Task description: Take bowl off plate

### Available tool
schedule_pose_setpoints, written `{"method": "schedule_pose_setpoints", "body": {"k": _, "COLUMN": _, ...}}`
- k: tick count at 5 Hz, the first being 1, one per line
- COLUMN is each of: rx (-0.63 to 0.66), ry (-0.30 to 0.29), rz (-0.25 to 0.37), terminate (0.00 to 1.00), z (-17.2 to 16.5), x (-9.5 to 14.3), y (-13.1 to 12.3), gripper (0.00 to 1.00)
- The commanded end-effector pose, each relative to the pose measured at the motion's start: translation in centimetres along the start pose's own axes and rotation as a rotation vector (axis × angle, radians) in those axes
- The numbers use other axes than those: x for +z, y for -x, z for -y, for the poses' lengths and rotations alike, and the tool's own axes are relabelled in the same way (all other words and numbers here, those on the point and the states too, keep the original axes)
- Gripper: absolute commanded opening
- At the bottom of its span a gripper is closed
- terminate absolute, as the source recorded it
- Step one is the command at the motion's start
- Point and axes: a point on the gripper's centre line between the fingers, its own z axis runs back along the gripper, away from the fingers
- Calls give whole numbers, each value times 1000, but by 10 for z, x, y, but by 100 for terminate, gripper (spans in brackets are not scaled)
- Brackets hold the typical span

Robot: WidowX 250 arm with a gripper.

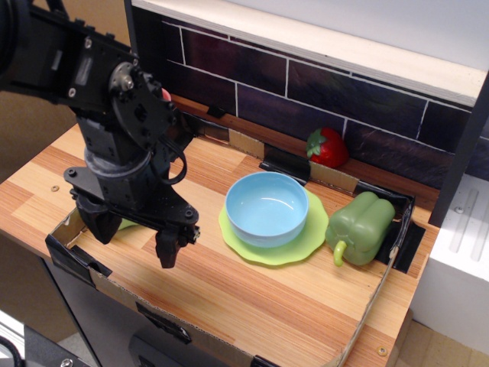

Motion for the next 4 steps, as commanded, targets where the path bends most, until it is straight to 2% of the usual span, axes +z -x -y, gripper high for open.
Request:
{"method": "schedule_pose_setpoints", "body": {"k": 1, "rx": -16, "ry": 15, "rz": -26, "terminate": 0, "z": 4, "x": 14, "y": -56, "gripper": 100}}
{"method": "schedule_pose_setpoints", "body": {"k": 2, "rx": -23, "ry": 14, "rz": 58, "terminate": 0, "z": 9, "x": 13, "y": -76, "gripper": 100}}
{"method": "schedule_pose_setpoints", "body": {"k": 3, "rx": -20, "ry": 69, "rz": 63, "terminate": 0, "z": 18, "x": 11, "y": -87, "gripper": 100}}
{"method": "schedule_pose_setpoints", "body": {"k": 4, "rx": -39, "ry": 96, "rz": 48, "terminate": 0, "z": 34, "x": -1, "y": -88, "gripper": 100}}
